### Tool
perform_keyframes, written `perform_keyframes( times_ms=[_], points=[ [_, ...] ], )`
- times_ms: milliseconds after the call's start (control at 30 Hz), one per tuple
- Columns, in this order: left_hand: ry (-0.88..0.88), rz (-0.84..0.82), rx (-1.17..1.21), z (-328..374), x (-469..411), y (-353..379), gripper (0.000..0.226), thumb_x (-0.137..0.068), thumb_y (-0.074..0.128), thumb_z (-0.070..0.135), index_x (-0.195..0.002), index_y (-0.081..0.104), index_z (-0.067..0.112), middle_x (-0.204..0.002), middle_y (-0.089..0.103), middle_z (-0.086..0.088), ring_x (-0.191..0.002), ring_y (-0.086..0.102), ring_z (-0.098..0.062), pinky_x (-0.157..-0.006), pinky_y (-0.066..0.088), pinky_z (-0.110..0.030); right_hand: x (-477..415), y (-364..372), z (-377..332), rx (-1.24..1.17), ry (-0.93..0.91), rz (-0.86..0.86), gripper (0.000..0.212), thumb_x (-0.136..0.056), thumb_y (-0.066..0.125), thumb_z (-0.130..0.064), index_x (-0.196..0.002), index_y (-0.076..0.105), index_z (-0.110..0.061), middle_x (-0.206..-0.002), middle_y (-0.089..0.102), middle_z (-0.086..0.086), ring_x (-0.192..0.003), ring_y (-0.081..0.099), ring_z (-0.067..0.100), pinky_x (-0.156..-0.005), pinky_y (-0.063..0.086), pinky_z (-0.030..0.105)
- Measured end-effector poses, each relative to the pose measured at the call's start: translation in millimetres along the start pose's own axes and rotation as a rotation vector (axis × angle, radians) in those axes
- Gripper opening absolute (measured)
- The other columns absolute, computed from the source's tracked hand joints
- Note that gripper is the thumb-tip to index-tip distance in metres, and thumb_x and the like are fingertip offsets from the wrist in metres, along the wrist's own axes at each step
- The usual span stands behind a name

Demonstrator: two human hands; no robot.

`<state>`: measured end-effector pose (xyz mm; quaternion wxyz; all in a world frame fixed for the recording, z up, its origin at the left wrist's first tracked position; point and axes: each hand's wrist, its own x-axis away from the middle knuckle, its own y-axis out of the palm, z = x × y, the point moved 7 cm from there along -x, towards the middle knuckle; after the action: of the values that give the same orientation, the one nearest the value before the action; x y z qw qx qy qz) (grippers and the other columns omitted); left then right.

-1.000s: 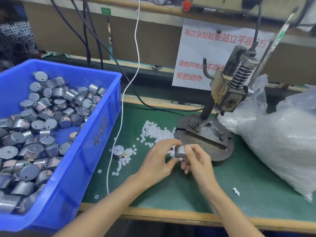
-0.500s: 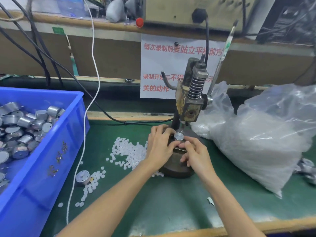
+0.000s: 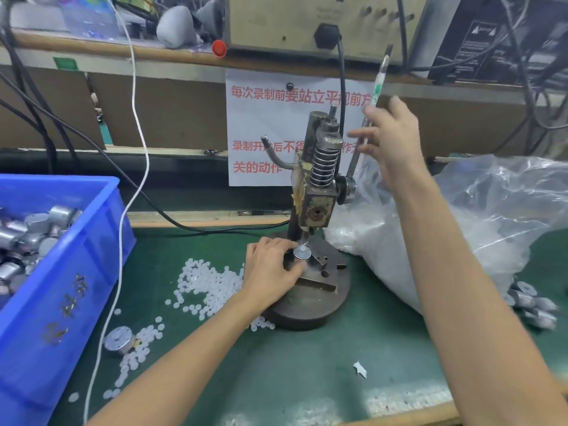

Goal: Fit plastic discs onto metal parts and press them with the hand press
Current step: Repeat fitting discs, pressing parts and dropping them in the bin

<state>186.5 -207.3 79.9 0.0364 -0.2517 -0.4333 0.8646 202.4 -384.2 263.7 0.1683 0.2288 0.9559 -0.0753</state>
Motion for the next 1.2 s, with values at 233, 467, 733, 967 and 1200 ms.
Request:
perform_keyframes(
  times_ms=[233,467,733,967,1200],
  points=[
    [-0.004,0.012,0.008,0,-3,1,0.043,-0.081,0.066,0.044,-0.117,0.063,0.022,-0.116,0.064,0.006,-0.11,0.046,-0.014,-0.085,0.016,-0.022,71,-21,-8,-0.182,-0.345,0.153,0.017,-0.089,0.052,-0.01,-0.076,0.045,-0.019,-0.07,0.042,0.0,-0.055,0.035,0.011,-0.052,0.031,0.022],
    [-0.011,0.017,-0.005,1,-1,3,0.043,-0.083,0.065,0.043,-0.119,0.062,0.02,-0.116,0.064,0.004,-0.108,0.047,-0.016,-0.085,0.018,-0.024,109,-8,11,-0.258,-0.439,0.212,0.02,-0.083,0.045,0.001,-0.094,0.037,-0.015,-0.083,0.04,-0.001,-0.068,0.04,0.013,-0.067,0.035,0.033],
    [-0.026,-0.047,-0.026,1,0,8,0.044,-0.087,0.059,0.04,-0.128,0.054,0.024,-0.125,0.056,0.006,-0.113,0.04,-0.018,-0.083,0.017,-0.027,57,11,7,-0.336,-0.202,0.182,0.046,-0.085,0.048,0.001,-0.13,0.042,-0.003,-0.108,0.051,0.004,-0.08,0.049,0.005,-0.066,0.042,0.018],
    [-0.014,-0.031,-0.07,3,3,8,0.042,-0.086,0.061,0.041,-0.124,0.053,0.024,-0.124,0.052,0.003,-0.113,0.034,-0.018,-0.083,0.017,-0.027,95,1,60,-0.121,-0.141,0.207,0.036,-0.09,0.049,0.005,-0.124,0.052,-0.009,-0.108,0.058,-0.012,-0.094,0.059,0.001,-0.082,0.051,0.022],
    [0.152,0.077,0.031,38,34,3,0.03,-0.077,0.071,0.032,-0.1,0.061,0.016,-0.108,0.058,0.003,-0.107,0.048,-0.022,-0.082,0.018,-0.023,163,1,152,0.254,0.114,-0.078,0.017,-0.089,0.057,-0.01,-0.094,0.063,-0.025,-0.091,0.069,-0.003,-0.073,0.06,0.004,-0.069,0.044,0.016]
  ],
)
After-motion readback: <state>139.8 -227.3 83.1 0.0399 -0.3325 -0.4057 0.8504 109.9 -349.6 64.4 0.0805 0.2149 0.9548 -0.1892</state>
